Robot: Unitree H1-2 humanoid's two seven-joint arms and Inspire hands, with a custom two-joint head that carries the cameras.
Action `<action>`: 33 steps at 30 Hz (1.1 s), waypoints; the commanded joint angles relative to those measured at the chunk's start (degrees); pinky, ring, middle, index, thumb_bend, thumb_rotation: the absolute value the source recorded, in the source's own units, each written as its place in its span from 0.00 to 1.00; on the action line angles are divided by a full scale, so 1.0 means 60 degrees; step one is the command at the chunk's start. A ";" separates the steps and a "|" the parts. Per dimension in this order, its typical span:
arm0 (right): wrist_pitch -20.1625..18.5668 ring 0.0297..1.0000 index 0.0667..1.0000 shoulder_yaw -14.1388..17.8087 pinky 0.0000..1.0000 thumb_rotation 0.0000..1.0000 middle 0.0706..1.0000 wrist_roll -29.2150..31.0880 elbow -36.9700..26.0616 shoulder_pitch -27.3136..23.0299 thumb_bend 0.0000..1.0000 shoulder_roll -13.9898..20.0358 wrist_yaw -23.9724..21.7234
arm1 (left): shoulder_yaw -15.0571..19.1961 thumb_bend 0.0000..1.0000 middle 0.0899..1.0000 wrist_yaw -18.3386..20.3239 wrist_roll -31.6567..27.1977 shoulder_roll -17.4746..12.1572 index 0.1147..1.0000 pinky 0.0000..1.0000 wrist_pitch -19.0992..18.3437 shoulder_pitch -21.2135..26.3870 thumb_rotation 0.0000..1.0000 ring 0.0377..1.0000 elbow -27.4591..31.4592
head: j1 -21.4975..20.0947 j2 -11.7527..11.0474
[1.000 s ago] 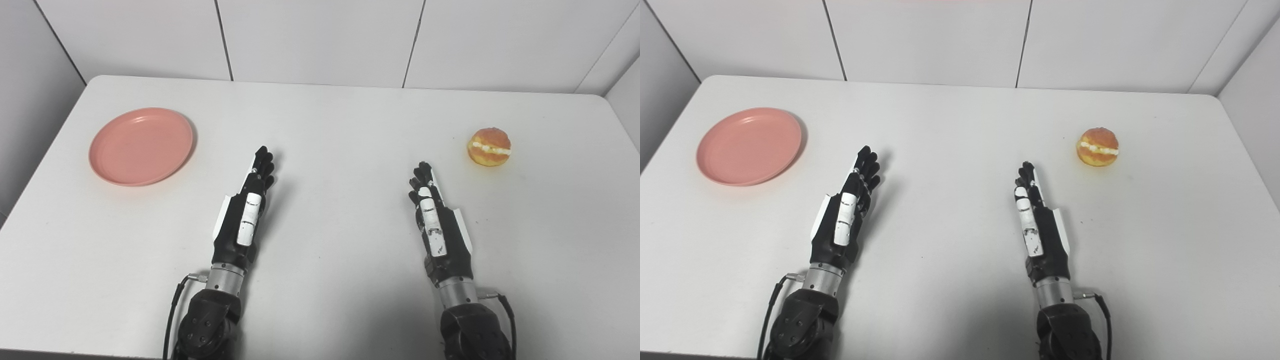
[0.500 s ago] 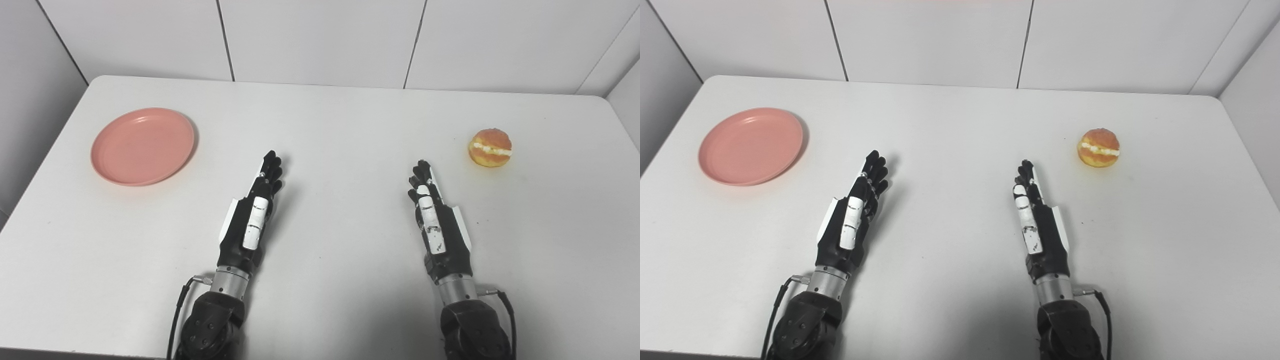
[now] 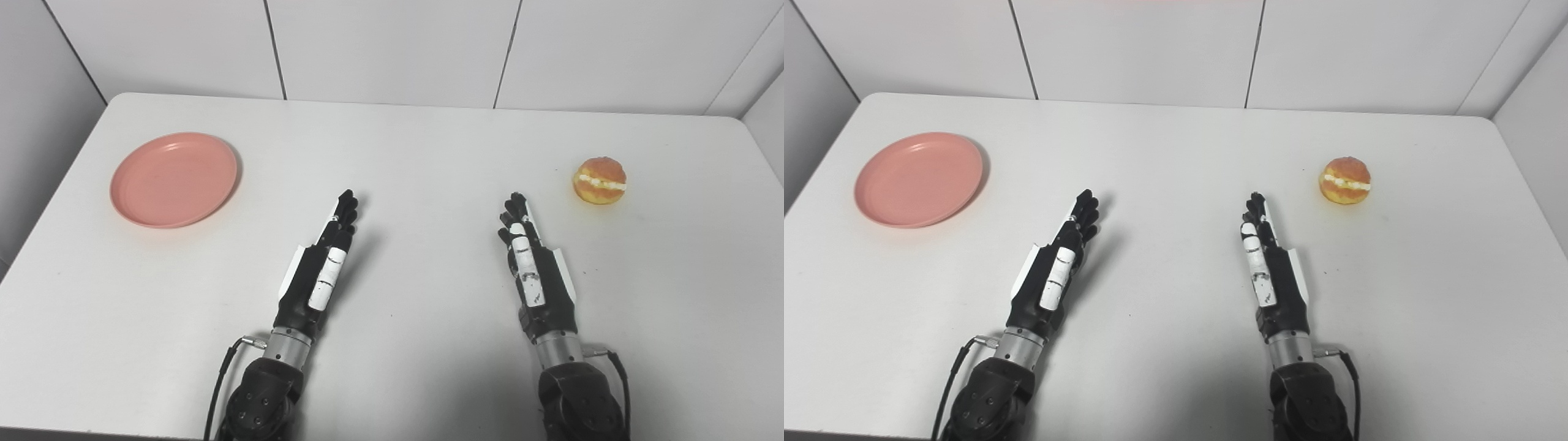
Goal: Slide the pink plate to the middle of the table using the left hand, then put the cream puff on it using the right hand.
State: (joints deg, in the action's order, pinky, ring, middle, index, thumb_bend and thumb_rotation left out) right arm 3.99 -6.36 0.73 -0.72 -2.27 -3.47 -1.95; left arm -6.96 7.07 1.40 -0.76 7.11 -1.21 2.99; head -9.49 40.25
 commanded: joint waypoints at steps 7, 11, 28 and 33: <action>0.0428 1.00 1.00 0.0112 1.00 0.97 1.00 0.0125 -0.0280 0.0202 0.54 0.0335 -0.0264 | 0.0063 0.68 1.00 -0.0354 0.0020 0.0383 1.00 1.00 0.0006 -0.0244 1.00 1.00 -0.0709 | 0.2426 -0.0638; 0.0477 1.00 1.00 0.0222 1.00 0.99 1.00 0.0492 -0.0253 0.0297 0.54 0.0701 -0.0628 | 0.0065 0.70 1.00 -0.0579 0.0070 0.0695 1.00 1.00 0.0086 -0.0102 1.00 1.00 -0.0852 | 0.3421 -0.0992; 0.1480 1.00 1.00 0.0637 1.00 0.97 1.00 0.0963 0.0724 0.0132 0.54 0.0942 -0.1028 | 0.0577 0.64 1.00 -0.1021 -0.0275 0.1061 1.00 1.00 0.0801 0.0821 1.00 1.00 -0.1563 | 0.4250 -0.1654; 0.1557 1.00 1.00 0.0638 1.00 0.98 1.00 0.0741 0.0658 0.0167 0.51 0.0936 -0.0943 | 0.0771 0.69 1.00 -0.1404 0.0311 0.0739 1.00 1.00 0.0914 0.1158 1.00 1.00 -0.1635 | 0.4175 -0.1696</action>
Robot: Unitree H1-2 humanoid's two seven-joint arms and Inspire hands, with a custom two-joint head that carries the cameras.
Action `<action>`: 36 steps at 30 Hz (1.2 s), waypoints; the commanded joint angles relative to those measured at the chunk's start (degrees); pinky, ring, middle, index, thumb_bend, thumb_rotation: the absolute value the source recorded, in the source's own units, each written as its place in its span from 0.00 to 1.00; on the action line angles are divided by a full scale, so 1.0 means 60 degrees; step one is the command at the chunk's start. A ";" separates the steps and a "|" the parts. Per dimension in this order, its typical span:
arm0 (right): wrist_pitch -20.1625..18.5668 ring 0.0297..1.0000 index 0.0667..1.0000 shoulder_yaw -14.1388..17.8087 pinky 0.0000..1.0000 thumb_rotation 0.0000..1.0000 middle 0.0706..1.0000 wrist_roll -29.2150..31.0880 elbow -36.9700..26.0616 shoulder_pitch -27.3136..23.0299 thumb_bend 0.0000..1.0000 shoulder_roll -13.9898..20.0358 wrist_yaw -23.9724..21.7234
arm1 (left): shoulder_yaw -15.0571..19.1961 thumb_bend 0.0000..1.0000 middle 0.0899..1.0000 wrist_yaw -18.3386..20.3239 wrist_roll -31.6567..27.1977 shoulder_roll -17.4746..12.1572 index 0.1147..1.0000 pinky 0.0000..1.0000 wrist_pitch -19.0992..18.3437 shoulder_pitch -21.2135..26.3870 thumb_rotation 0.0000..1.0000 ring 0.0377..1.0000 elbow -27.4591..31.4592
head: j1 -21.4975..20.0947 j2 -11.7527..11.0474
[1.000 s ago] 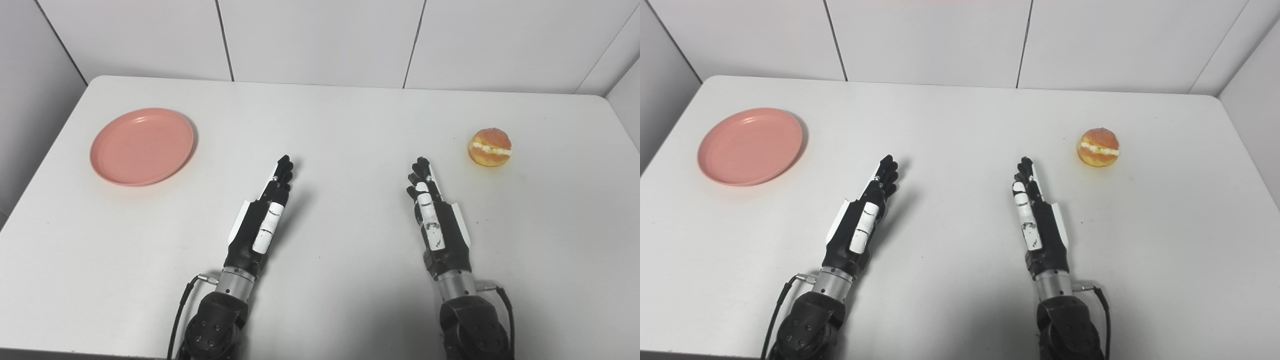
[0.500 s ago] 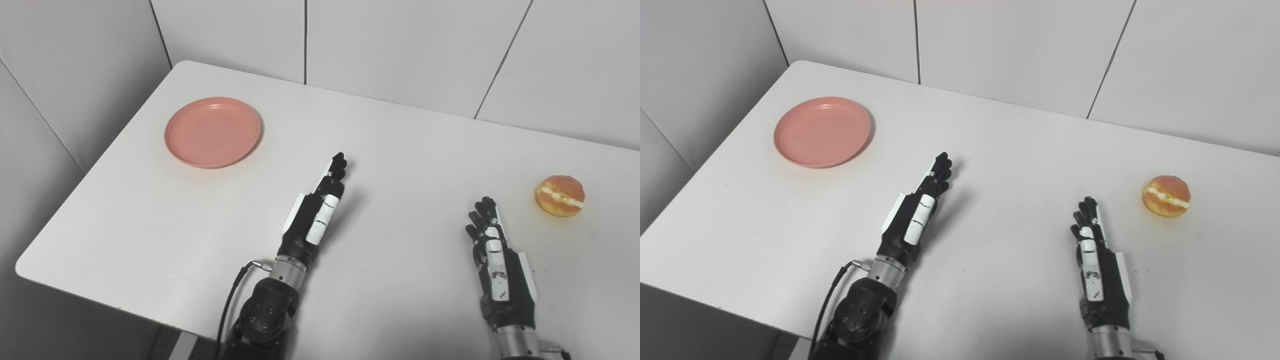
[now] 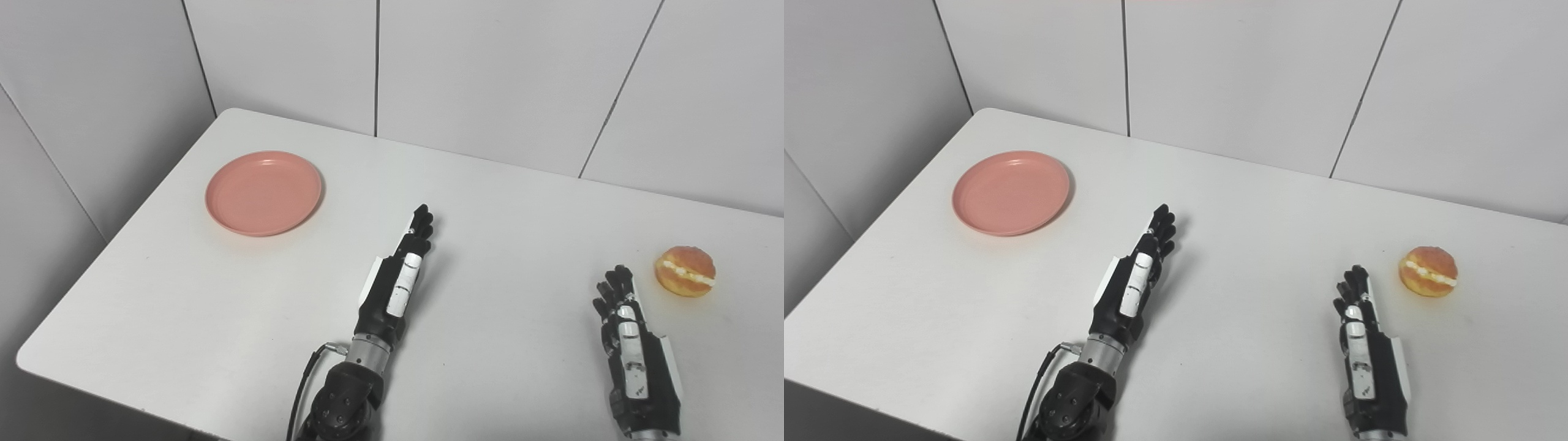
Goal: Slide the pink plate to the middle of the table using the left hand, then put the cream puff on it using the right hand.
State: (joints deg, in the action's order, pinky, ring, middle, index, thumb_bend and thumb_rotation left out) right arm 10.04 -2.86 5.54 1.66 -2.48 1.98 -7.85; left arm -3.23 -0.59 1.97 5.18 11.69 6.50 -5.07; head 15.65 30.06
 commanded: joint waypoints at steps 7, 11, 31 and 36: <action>0.0591 1.00 1.00 0.0060 1.00 0.99 1.00 -0.0154 0.0216 0.0265 0.51 -0.0005 0.0110 | 0.0547 0.70 1.00 -0.0257 0.0163 -0.0621 1.00 1.00 0.0101 0.0255 1.00 1.00 -0.0077 | -0.0030 0.0012; 0.0492 1.00 1.00 0.0041 1.00 0.98 1.00 -0.0057 0.0130 0.0297 0.52 -0.0017 0.0056 | 0.0826 0.65 1.00 -0.0285 0.0105 -0.0840 1.00 1.00 0.0168 0.0481 1.00 1.00 0.0048 | -0.0027 0.0031; 0.0328 1.00 1.00 0.0001 1.00 0.94 1.00 0.0124 0.0098 0.0299 0.55 -0.0049 -0.0018 | 0.2446 0.71 1.00 -0.0861 -0.0312 -0.2090 1.00 1.00 0.0140 0.1305 1.00 1.00 -0.0148 | 0.0143 0.0072; 0.0298 1.00 1.00 0.0017 1.00 0.91 1.00 0.0254 0.0097 0.0318 0.57 -0.0091 -0.0049 | 0.2899 0.70 1.00 -0.1207 -0.0493 -0.2247 1.00 1.00 0.0516 0.1658 1.00 1.00 -0.0342 | 0.0164 0.0082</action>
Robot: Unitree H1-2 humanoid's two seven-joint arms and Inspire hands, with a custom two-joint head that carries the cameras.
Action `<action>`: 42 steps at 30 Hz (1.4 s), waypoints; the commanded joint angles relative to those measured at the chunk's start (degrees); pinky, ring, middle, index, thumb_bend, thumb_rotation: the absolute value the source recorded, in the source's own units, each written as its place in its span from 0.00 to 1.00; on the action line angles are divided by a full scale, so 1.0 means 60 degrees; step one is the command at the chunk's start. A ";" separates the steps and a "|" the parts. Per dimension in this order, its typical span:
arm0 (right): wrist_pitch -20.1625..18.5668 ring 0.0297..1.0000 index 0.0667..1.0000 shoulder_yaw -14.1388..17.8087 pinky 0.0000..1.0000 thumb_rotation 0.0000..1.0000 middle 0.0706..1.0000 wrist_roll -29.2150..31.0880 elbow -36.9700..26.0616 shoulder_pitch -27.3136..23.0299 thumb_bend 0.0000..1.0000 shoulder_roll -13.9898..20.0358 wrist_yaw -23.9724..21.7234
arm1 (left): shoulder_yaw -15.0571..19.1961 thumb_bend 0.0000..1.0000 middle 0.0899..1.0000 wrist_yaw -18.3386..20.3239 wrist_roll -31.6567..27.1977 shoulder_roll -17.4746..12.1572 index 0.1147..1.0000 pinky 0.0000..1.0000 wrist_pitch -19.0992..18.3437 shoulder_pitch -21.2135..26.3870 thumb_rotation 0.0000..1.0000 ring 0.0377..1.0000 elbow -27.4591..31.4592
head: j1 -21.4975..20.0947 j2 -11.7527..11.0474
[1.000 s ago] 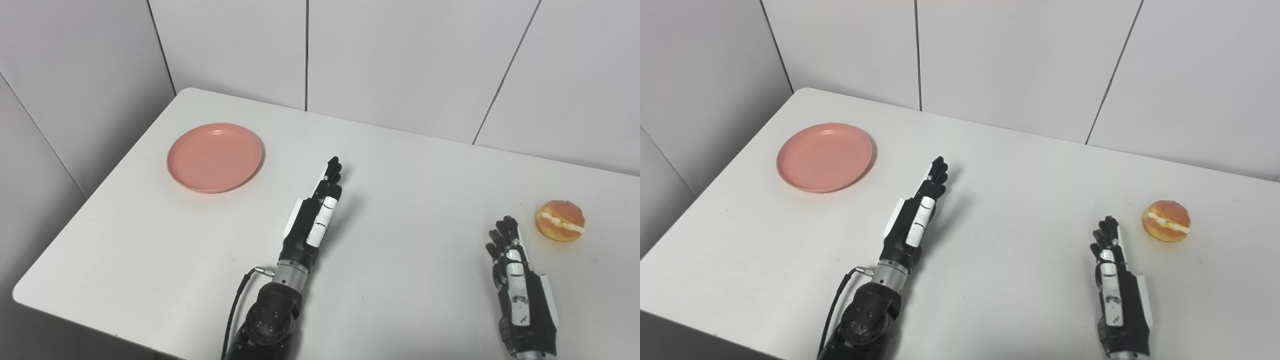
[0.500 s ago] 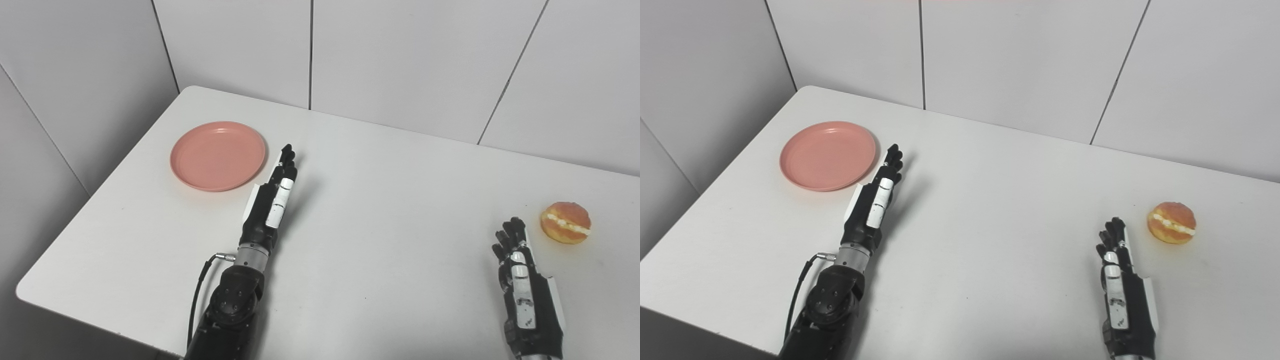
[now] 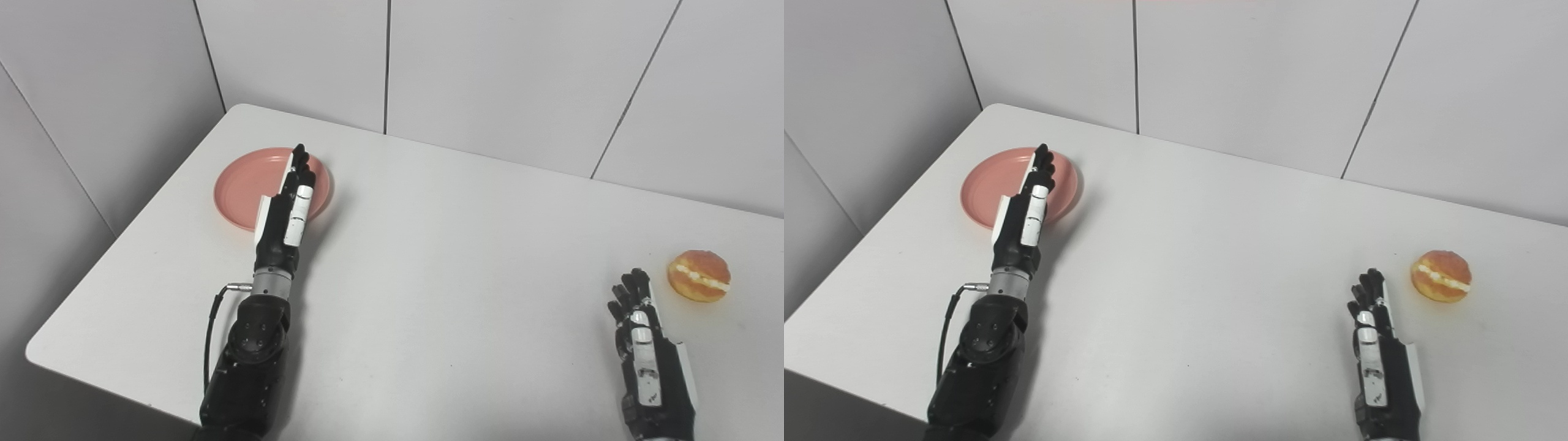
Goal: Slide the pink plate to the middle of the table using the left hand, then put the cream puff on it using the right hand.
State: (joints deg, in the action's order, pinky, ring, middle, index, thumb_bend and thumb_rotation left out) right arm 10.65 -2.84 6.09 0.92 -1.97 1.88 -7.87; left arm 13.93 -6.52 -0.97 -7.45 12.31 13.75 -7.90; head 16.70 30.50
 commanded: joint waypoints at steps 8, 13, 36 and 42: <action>0.0207 1.00 1.00 0.0026 1.00 0.91 1.00 0.0216 0.0167 0.0280 0.56 -0.0040 -0.0124 | 0.0811 0.81 0.99 -0.0556 -0.0175 -0.0726 1.00 1.00 0.0557 0.1116 1.00 0.99 -0.0445 | -0.0027 -0.0044; 0.0145 1.00 1.00 0.0008 1.00 0.91 1.00 0.0259 0.0103 0.0298 0.57 -0.0029 -0.0163 | 0.1195 0.81 0.97 -0.0417 -0.0640 -0.1275 0.98 1.00 0.0809 0.1507 1.00 0.98 -0.1344 | -0.0040 -0.0030; 0.0052 1.00 1.00 -0.0031 1.00 0.89 1.00 0.0403 0.0039 0.0334 0.59 -0.0019 -0.0191 | 0.1976 0.84 0.80 -0.0215 -0.2142 -0.3007 0.81 0.88 0.1221 0.2800 1.00 0.81 -0.4693 | 0.0087 0.0005; -0.0054 1.00 1.00 -0.0013 1.00 0.89 1.00 0.0374 -0.0070 0.0378 0.60 0.0005 -0.0149 | 0.1990 0.86 0.71 -0.0398 -0.2104 -0.3091 0.73 0.80 0.1579 0.2993 1.00 0.73 -0.5669 | 0.0090 0.0021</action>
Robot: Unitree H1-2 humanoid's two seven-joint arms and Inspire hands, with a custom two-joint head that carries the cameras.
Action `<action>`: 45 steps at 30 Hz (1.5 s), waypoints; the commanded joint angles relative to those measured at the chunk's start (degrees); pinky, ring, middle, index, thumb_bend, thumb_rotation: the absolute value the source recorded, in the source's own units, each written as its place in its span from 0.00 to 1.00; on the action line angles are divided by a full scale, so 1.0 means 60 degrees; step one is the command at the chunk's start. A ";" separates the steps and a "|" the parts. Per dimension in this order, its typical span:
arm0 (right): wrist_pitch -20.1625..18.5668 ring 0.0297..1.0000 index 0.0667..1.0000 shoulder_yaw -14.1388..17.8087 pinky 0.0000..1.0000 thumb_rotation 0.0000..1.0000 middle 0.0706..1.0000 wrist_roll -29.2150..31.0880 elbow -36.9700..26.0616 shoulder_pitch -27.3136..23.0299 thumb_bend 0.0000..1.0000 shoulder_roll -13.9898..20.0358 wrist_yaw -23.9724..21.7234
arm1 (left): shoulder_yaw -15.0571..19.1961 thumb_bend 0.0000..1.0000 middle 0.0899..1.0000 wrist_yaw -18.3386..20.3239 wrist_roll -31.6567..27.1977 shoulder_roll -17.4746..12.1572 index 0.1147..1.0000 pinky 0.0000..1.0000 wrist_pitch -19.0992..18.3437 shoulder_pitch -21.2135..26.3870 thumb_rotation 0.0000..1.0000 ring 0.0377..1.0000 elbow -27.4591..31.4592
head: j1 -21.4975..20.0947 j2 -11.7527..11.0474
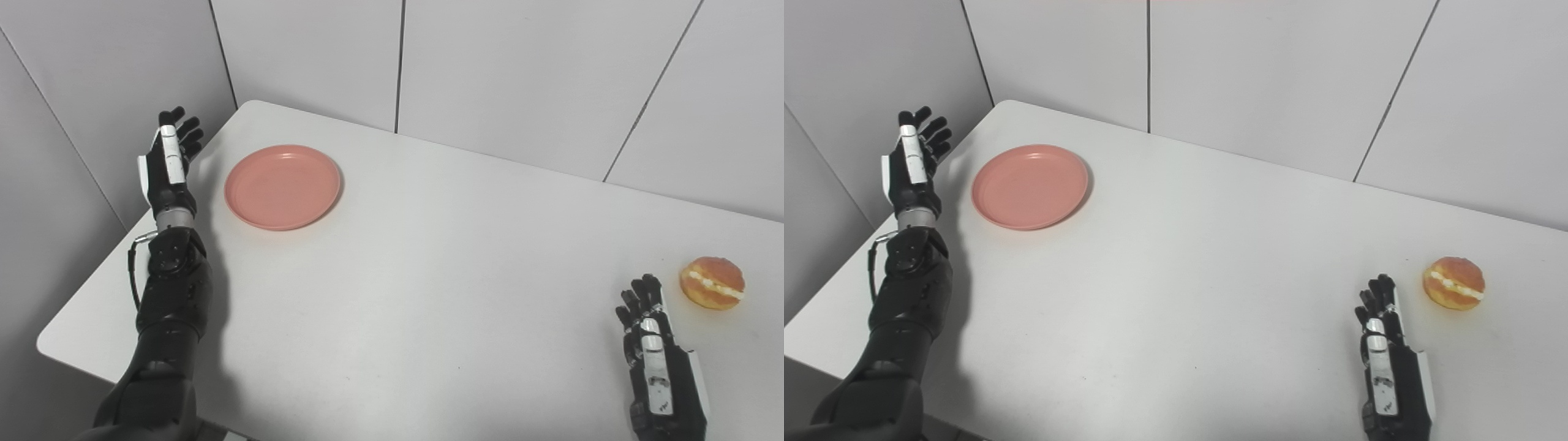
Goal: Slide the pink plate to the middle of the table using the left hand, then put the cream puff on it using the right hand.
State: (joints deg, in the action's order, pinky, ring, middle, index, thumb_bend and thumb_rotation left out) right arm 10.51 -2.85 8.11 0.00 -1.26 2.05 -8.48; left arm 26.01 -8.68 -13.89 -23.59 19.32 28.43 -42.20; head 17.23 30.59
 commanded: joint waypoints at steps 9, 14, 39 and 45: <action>-0.0010 1.00 1.00 -0.0016 1.00 0.89 1.00 0.0138 0.0123 0.0249 0.61 -0.0035 -0.0114 | -0.0097 0.85 0.70 0.0015 -0.0096 -0.0383 0.69 0.72 0.0109 0.0822 1.00 0.71 -0.0864 | -0.0007 0.0022; -0.0012 1.00 1.00 -0.0023 1.00 0.89 1.00 0.0157 0.0153 0.0237 0.62 -0.0013 -0.0124 | -0.0215 0.83 0.69 0.0230 -0.0121 -0.0399 0.67 0.69 0.0487 0.1000 1.00 0.70 -0.1684 | -0.0007 0.0022; -0.0018 1.00 1.00 0.0018 1.00 0.88 1.00 0.0132 0.0034 0.0236 0.60 -0.0005 -0.0072 | -0.1206 0.76 0.76 0.0544 0.0141 0.0135 0.74 0.86 0.1047 0.0773 1.00 0.79 -0.2310 | -0.0067 0.0228; 0.0118 1.00 1.00 0.0023 1.00 0.89 1.00 -0.0027 0.0081 0.0225 0.58 -0.0007 -0.0017 | -0.1451 0.77 0.77 0.0485 0.0497 0.0288 0.76 0.83 0.1031 0.0538 1.00 0.78 -0.2023 | -0.0077 0.0256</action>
State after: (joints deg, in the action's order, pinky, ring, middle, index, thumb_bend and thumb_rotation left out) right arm 9.78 -2.79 8.04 -0.29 -1.07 2.07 -8.44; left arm 17.91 -5.57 -11.94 -23.61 24.52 33.71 -53.81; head 16.79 31.99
